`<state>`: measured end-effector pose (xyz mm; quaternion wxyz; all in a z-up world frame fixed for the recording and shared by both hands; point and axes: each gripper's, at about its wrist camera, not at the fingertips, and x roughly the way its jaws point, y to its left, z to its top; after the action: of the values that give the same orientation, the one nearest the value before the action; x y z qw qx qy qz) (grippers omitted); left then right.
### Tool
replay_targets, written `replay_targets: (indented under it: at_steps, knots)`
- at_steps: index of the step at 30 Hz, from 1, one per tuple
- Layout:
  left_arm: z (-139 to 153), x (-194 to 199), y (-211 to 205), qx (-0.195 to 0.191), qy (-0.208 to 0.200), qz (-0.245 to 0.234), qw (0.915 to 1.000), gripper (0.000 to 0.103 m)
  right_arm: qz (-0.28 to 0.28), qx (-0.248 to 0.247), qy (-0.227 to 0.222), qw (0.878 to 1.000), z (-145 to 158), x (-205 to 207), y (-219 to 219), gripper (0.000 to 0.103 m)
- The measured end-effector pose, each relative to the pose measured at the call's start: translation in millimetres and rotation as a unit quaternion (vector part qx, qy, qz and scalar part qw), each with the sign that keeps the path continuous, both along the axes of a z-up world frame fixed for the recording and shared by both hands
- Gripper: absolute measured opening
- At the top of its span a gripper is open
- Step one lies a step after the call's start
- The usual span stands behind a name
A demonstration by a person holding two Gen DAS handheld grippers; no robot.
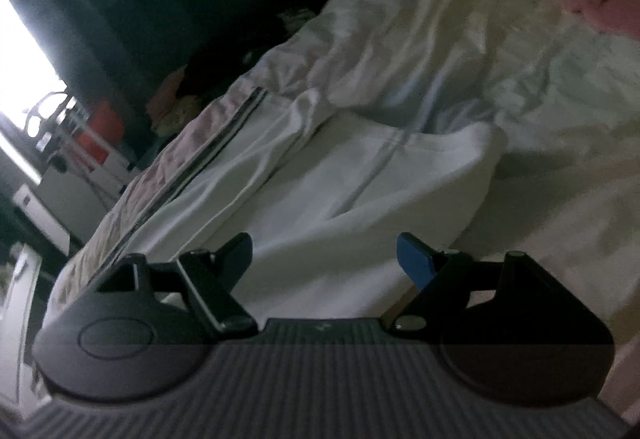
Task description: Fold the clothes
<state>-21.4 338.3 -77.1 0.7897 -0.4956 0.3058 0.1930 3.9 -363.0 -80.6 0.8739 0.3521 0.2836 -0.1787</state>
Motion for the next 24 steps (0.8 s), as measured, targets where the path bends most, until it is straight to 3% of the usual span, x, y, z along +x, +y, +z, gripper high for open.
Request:
replay_targets:
  at_steps: [2, 5, 8, 12, 14, 16, 19, 24]
  knots:
    - [7, -5, 2, -0.001, -0.049, -0.001, 0.9988, 0.038, -0.021, 0.014, 0.004, 1.0, -4, -2, -7, 0.081]
    - [14, -19, 0, 0.0, -0.098, 0.006, 0.9951, 0.037, -0.05, 0.031, 0.004, 0.998, -8, -8, -16, 0.081]
    - [8, -13, 1, -0.012, -0.07, 0.008, 0.9974, 0.037, -0.075, 0.057, 0.001, 0.996, -15, -17, -28, 0.081]
    - [-10, -8, 11, -0.06, -0.025, 0.03, 0.9975, 0.038, -0.098, 0.106, -0.008, 0.989, -25, -33, -46, 0.081]
    - [-14, -9, 15, -0.067, -0.006, 0.032, 0.9972, 0.045, -0.106, 0.135, -0.015, 0.985, -32, -44, -53, 0.082]
    - [-16, -8, 17, -0.068, 0.008, 0.035, 0.997, 0.045, -0.12, 0.168, -0.02, 0.978, -39, -54, -59, 0.082]
    - [-18, -11, 19, -0.073, 0.01, 0.038, 0.9965, 0.045, -0.161, 0.2, -0.014, 0.967, -48, -62, -66, 0.083]
    - [-31, -24, 31, -0.109, -0.007, 0.06, 0.9922, 0.046, -0.157, 0.207, 0.003, 0.966, -59, -45, -66, 0.082]
